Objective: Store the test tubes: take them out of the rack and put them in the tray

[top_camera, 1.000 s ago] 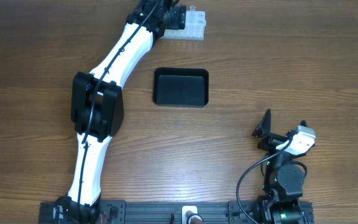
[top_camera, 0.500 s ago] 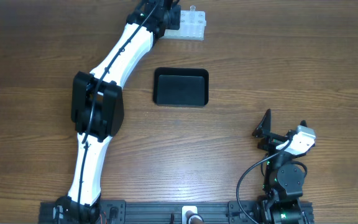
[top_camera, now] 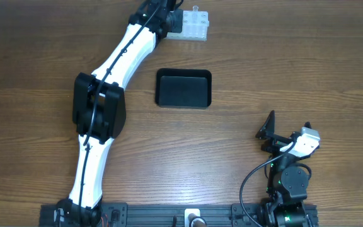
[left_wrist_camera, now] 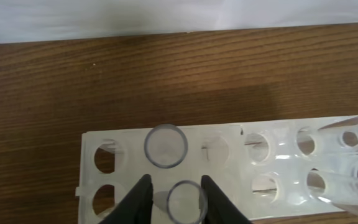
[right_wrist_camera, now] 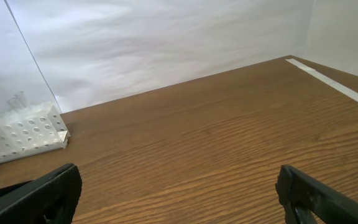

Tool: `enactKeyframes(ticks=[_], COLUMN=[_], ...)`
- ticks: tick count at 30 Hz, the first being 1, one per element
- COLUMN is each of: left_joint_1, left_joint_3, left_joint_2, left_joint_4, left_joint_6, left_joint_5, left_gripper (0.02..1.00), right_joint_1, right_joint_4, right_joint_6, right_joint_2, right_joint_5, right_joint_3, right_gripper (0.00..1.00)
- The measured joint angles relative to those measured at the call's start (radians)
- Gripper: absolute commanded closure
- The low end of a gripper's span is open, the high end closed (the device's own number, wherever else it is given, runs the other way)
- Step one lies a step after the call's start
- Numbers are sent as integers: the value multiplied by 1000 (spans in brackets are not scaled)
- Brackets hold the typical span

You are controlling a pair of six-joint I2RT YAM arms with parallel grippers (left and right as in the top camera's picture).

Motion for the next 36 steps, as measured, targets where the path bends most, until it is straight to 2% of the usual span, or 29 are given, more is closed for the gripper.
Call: enactKeyframes(ticks=[9,21,36], left_joint_1=[0,0,-11], left_joint_3=[6,6,134], left_joint_2=[0,0,0], left_joint_4=[0,-3,-140], left_joint_6=[0,0,0], left_joint_5=[-6,-7,-20], left_gripper=[901,934,982], right_joint_1=[0,0,0], right_joint_4=[0,0,0], right_joint_6=[0,0,0], right_joint_2=[0,0,0], right_joint_5=[0,0,0], right_joint_3=[0,0,0], right_gripper=[7,7,9])
